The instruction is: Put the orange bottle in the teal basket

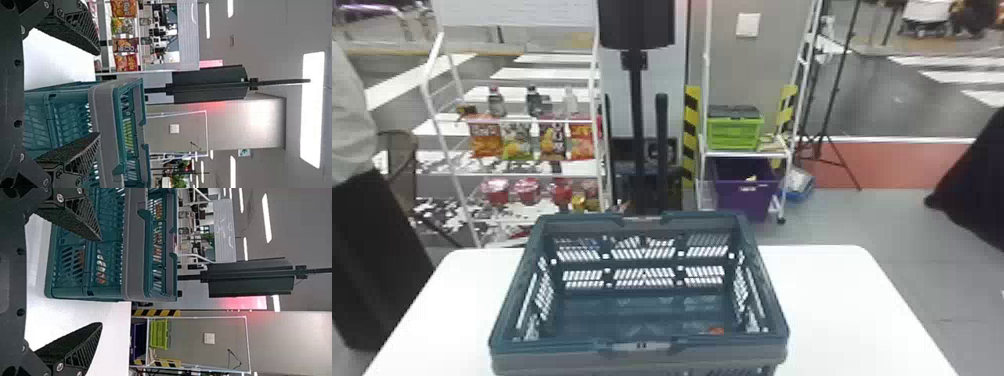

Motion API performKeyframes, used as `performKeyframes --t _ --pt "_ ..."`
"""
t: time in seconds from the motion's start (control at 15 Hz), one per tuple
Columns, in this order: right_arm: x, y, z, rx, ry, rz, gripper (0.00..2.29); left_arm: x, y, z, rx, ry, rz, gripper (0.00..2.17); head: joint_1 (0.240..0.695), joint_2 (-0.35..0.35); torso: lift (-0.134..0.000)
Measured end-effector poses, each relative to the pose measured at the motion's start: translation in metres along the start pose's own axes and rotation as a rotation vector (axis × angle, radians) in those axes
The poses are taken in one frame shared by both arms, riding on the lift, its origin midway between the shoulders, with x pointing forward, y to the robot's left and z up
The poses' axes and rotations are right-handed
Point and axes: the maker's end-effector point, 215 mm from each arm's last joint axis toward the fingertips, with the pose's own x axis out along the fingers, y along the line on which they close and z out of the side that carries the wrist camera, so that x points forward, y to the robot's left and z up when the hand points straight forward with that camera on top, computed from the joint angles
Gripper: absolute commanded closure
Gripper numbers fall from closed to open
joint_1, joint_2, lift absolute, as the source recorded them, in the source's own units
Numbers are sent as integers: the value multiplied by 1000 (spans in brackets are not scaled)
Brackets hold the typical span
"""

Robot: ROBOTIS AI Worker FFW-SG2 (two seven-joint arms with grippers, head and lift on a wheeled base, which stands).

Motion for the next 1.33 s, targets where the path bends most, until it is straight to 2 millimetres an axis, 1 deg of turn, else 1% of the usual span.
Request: performKeyframes --t 0.13,0.27,0.33,0.73,1.33 --pt "2 -1 0 3 -1 4 130 1 -12 -9 -16 13 9 188 499 0 0" --pt "4 -2 -2 4 -1 6 130 6 -24 -11 -29 10 -3 188 499 0 0" --pt "5 -2 -3 4 -1 7 130 8 -27 -11 -30 8 -7 188 499 0 0" --pt "11 2 -7 4 7 20 130 17 -26 -13 -39 9 11 184 499 0 0" --pt "13 3 -6 2 9 25 130 20 -31 -22 -45 38 6 184 499 0 0"
